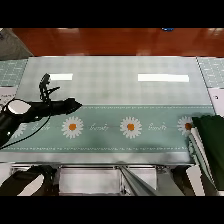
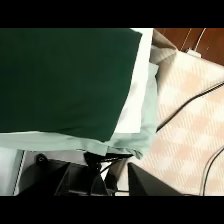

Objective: Fold the shirts.

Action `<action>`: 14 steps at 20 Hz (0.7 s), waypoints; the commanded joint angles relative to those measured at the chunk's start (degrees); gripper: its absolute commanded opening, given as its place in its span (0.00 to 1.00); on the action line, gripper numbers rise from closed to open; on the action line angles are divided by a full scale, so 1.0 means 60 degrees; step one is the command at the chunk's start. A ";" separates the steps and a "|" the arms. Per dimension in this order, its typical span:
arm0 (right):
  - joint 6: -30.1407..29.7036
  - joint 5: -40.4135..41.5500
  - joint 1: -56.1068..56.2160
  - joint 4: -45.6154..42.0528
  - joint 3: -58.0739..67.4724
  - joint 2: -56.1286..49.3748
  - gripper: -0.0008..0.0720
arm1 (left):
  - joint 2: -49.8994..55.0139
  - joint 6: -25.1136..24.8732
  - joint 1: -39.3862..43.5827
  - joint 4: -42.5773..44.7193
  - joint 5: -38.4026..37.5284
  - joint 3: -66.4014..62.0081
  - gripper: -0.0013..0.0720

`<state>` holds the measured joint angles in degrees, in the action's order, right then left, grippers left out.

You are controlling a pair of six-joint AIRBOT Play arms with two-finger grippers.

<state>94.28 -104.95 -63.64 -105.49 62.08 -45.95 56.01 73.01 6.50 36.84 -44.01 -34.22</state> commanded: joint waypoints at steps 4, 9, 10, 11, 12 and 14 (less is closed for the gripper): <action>0.0882 0.3665 0.1290 0.6517 -0.0168 -0.0703 0.04 | 0.0561 -0.0346 -0.0215 0.0106 0.0696 -0.1810 0.04; -0.0933 0.9169 0.7887 0.9355 0.1468 -0.2240 0.04 | 0.2211 0.0448 0.0106 0.1621 -0.1042 -0.6761 0.04; -0.0896 0.9162 0.9380 0.7949 0.2124 -0.2980 0.04 | 0.2721 0.1075 0.0466 0.2892 -0.1217 -0.7635 0.04; -0.0568 0.8681 1.0542 0.6561 0.2718 -0.3770 0.04 | 0.3249 0.1861 0.0820 0.4379 -0.1767 -0.8364 0.04; -0.0240 0.7781 1.1475 0.5166 0.3304 -0.4645 0.04 | 0.3781 0.2579 0.1133 0.5679 -0.2648 -0.8954 0.04; 0.0375 0.5785 1.2316 0.2947 0.3796 -0.5920 0.04 | 0.4299 0.3202 0.1282 0.6845 -0.4051 -0.8998 0.04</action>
<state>92.73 -62.06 -3.01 -69.56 78.72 -71.18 75.94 83.61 11.57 61.58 -56.66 -81.45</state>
